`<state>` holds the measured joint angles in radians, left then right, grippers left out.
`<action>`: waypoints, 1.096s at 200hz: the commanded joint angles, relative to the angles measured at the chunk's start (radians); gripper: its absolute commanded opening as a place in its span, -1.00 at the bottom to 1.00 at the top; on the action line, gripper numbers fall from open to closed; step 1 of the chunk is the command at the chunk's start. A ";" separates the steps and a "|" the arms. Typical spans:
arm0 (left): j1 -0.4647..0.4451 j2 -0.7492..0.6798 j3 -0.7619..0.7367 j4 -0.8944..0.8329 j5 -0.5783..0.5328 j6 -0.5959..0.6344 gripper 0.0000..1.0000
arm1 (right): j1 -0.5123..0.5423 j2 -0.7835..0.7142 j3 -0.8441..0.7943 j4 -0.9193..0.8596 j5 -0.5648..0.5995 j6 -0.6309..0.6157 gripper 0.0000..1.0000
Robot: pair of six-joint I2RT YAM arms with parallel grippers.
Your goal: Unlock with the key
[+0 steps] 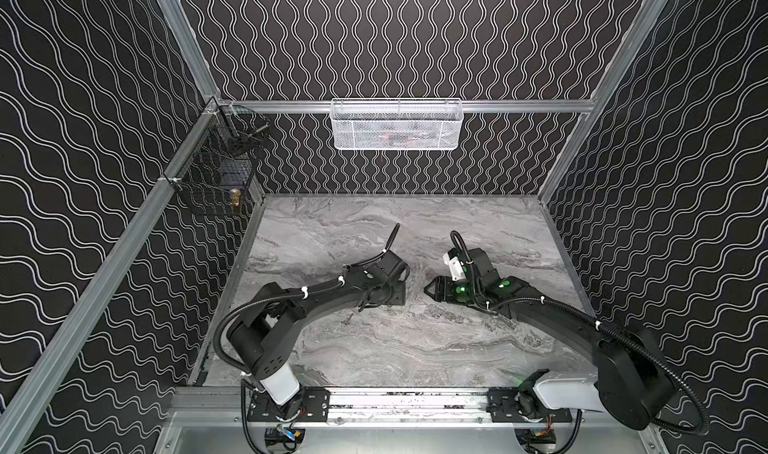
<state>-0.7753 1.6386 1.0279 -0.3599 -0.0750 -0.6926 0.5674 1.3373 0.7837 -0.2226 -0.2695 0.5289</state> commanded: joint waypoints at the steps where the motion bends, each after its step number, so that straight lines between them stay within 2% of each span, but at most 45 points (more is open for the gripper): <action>1: 0.022 -0.051 -0.020 -0.010 -0.029 -0.017 0.32 | 0.002 0.002 0.025 -0.004 0.011 -0.022 0.31; 46: 0.094 -0.245 -0.109 -0.031 -0.019 -0.004 0.37 | 0.062 0.030 0.088 -0.048 0.074 -0.031 0.30; 103: 0.237 -0.480 -0.201 -0.141 0.017 0.016 0.45 | 0.287 0.140 0.204 -0.050 0.223 0.014 0.30; 124: 0.276 -0.557 -0.227 -0.187 0.027 0.024 0.56 | 0.366 0.194 0.243 -0.009 0.257 0.037 0.29; 154: 0.306 -0.651 -0.243 -0.288 -0.010 0.024 0.66 | 0.470 0.311 0.332 -0.005 0.306 0.026 0.28; 219: 0.333 -0.829 -0.245 -0.476 -0.100 -0.019 0.88 | 0.593 0.518 0.471 0.078 0.353 0.019 0.23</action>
<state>-0.4450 0.8463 0.7757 -0.7361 -0.1192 -0.6823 1.1347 1.8046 1.2156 -0.2054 0.0509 0.5526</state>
